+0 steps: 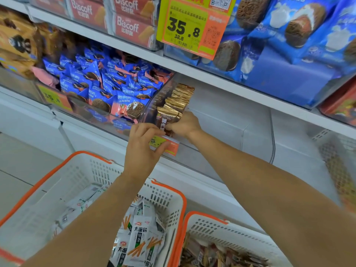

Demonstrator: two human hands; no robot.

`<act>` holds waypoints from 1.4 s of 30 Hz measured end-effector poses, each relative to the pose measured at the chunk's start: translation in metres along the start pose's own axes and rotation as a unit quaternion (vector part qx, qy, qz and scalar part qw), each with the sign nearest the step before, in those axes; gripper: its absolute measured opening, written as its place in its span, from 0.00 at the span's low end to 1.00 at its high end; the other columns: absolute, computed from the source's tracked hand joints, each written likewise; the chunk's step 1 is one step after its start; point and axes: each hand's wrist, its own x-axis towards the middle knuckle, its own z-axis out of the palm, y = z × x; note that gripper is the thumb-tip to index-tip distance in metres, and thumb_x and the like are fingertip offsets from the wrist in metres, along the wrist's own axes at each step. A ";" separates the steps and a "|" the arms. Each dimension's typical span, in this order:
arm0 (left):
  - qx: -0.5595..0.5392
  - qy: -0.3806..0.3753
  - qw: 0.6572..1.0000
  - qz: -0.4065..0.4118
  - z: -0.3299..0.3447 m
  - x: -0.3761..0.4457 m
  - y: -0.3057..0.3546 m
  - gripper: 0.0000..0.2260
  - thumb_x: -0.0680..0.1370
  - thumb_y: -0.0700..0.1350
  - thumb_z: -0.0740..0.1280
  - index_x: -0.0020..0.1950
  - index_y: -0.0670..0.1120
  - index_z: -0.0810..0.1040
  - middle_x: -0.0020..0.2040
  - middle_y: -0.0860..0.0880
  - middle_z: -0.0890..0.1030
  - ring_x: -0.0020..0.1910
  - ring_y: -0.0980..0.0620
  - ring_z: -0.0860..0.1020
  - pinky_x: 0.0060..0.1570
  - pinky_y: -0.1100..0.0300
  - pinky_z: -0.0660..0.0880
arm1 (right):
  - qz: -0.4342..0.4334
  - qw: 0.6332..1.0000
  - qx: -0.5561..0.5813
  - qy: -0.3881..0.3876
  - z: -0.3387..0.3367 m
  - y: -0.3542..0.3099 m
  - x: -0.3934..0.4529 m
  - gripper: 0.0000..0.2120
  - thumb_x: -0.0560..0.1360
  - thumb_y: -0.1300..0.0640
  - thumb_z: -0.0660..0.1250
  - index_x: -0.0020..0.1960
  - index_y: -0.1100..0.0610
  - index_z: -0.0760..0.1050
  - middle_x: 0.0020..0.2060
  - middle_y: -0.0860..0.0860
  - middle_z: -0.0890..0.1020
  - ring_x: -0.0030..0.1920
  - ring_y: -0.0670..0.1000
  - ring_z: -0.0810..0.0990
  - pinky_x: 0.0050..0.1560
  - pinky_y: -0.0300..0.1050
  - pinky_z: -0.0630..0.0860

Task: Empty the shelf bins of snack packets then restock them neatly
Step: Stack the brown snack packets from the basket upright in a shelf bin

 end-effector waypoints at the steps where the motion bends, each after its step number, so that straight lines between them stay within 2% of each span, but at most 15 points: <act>1: 0.001 0.001 1.000 0.000 0.000 0.000 0.000 0.14 0.68 0.41 0.81 0.51 0.44 0.83 0.52 0.48 0.79 0.56 0.51 0.71 0.61 0.74 0.61 | 0.005 1.000 0.010 0.007 0.001 -0.001 -0.001 0.16 0.70 0.57 0.77 0.56 0.55 0.77 0.55 0.53 0.84 0.53 0.52 0.81 0.49 0.42 0.77; 4: -0.003 0.003 1.000 -0.001 0.000 0.000 0.003 0.14 0.68 0.40 0.81 0.51 0.44 0.83 0.52 0.47 0.79 0.56 0.50 0.71 0.62 0.74 0.60 | 0.051 0.996 0.069 0.038 0.005 -0.002 0.004 0.25 0.65 0.55 0.81 0.59 0.58 0.76 0.55 0.52 0.83 0.54 0.51 0.82 0.51 0.43 0.80; 9: -0.005 0.000 1.000 -0.002 -0.001 -0.001 0.004 0.14 0.68 0.40 0.80 0.51 0.45 0.83 0.53 0.47 0.79 0.56 0.50 0.71 0.62 0.74 0.60 | 0.013 0.996 0.018 0.082 0.010 -0.004 0.000 0.18 0.68 0.60 0.79 0.57 0.60 0.80 0.54 0.56 0.84 0.54 0.54 0.84 0.46 0.43 0.78; 12: 0.003 -0.006 1.000 -0.008 -0.001 -0.001 0.004 0.13 0.68 0.40 0.80 0.51 0.43 0.83 0.52 0.47 0.79 0.56 0.50 0.71 0.62 0.75 0.59 | 0.008 0.997 -0.057 0.058 0.013 -0.010 -0.003 0.20 0.69 0.58 0.79 0.58 0.59 0.78 0.56 0.56 0.82 0.55 0.56 0.82 0.47 0.44 0.79; 15: 0.001 -0.007 1.000 -0.011 -0.001 0.000 0.004 0.14 0.68 0.40 0.80 0.51 0.43 0.83 0.53 0.47 0.79 0.56 0.50 0.71 0.62 0.75 0.60 | 0.011 0.998 -0.045 0.036 0.010 -0.014 -0.004 0.26 0.66 0.53 0.82 0.57 0.57 0.74 0.53 0.52 0.81 0.53 0.52 0.81 0.49 0.45 0.78; 19: -0.003 -0.008 1.000 -0.007 -0.001 0.000 0.002 0.13 0.68 0.40 0.80 0.51 0.44 0.83 0.53 0.47 0.79 0.57 0.50 0.71 0.63 0.74 0.60 | 0.023 0.995 0.000 0.094 0.014 -0.013 -0.002 0.38 0.65 0.56 0.83 0.68 0.60 0.66 0.60 0.56 0.79 0.60 0.57 0.80 0.56 0.49 0.80; 23: -0.006 -0.004 1.000 -0.011 0.000 0.000 0.001 0.13 0.69 0.40 0.80 0.51 0.44 0.83 0.53 0.47 0.78 0.57 0.51 0.70 0.63 0.75 0.59 | 0.002 0.997 -0.048 0.057 0.018 -0.010 -0.001 0.21 0.67 0.55 0.81 0.56 0.57 0.78 0.54 0.54 0.83 0.54 0.54 0.82 0.49 0.45 0.80; 28: -0.004 -0.011 1.000 -0.007 -0.002 -0.001 0.002 0.14 0.69 0.41 0.80 0.52 0.44 0.83 0.53 0.48 0.78 0.57 0.50 0.71 0.62 0.73 0.60 | -0.013 0.999 -0.017 0.038 -0.018 -0.014 -0.022 0.15 0.70 0.56 0.78 0.54 0.57 0.80 0.48 0.51 0.83 0.48 0.49 0.80 0.42 0.40 0.73; 31: 0.042 -0.015 0.999 -0.015 -0.004 -0.002 0.011 0.14 0.69 0.42 0.80 0.52 0.44 0.82 0.53 0.47 0.79 0.56 0.47 0.72 0.59 0.61 0.68 | -0.060 0.993 0.074 0.077 -0.050 0.003 -0.063 0.09 0.73 0.58 0.75 0.51 0.56 0.81 0.42 0.47 0.82 0.44 0.47 0.80 0.48 0.42 0.79; 33: 0.073 0.003 0.997 -0.033 -0.001 -0.005 0.026 0.14 0.70 0.41 0.79 0.53 0.43 0.82 0.54 0.45 0.79 0.55 0.44 0.74 0.56 0.52 0.72 | -0.122 0.976 0.142 0.115 -0.069 0.033 -0.105 0.05 0.74 0.61 0.74 0.47 0.54 0.81 0.39 0.45 0.83 0.40 0.46 0.82 0.46 0.41 0.81; 35: 0.048 0.008 0.999 -0.010 0.007 -0.016 0.049 0.11 0.72 0.40 0.76 0.53 0.44 0.81 0.53 0.45 0.78 0.52 0.45 0.76 0.52 0.52 0.74 | -0.152 0.964 0.161 0.145 -0.078 0.077 -0.154 0.05 0.75 0.62 0.73 0.44 0.53 0.81 0.36 0.46 0.84 0.38 0.48 0.82 0.42 0.40 0.80; 37: -0.001 -0.073 0.996 0.046 0.023 -0.039 0.077 0.04 0.75 0.41 0.71 0.50 0.45 0.80 0.48 0.48 0.78 0.44 0.48 0.78 0.43 0.56 0.74 | -0.114 0.973 0.148 0.133 -0.075 0.136 -0.199 0.06 0.75 0.63 0.73 0.43 0.53 0.80 0.35 0.47 0.83 0.36 0.48 0.81 0.40 0.39 0.78; 39: -0.019 -0.273 0.960 0.054 0.048 -0.078 0.104 0.04 0.78 0.45 0.67 0.50 0.47 0.78 0.47 0.50 0.78 0.42 0.50 0.78 0.42 0.56 0.76 | -0.019 0.996 0.071 0.040 -0.065 0.208 -0.232 0.02 0.76 0.60 0.72 0.46 0.54 0.80 0.38 0.47 0.83 0.39 0.47 0.81 0.44 0.42 0.78; 40: -0.010 -0.390 0.920 0.033 0.062 -0.102 0.114 0.05 0.79 0.47 0.66 0.52 0.48 0.77 0.48 0.50 0.79 0.44 0.49 0.78 0.45 0.54 0.77 | 0.044 0.998 0.012 -0.045 -0.059 0.242 -0.244 0.03 0.77 0.56 0.72 0.49 0.54 0.80 0.42 0.48 0.83 0.42 0.48 0.81 0.48 0.45 0.78; 42: 0.031 -0.579 0.815 -0.013 0.091 -0.157 0.125 0.07 0.79 0.50 0.66 0.53 0.48 0.76 0.52 0.48 0.81 0.49 0.47 0.79 0.51 0.51 0.77 | 0.152 0.954 -0.125 -0.227 -0.047 0.309 -0.268 0.11 0.79 0.49 0.68 0.53 0.56 0.78 0.52 0.53 0.81 0.52 0.53 0.80 0.56 0.49 0.76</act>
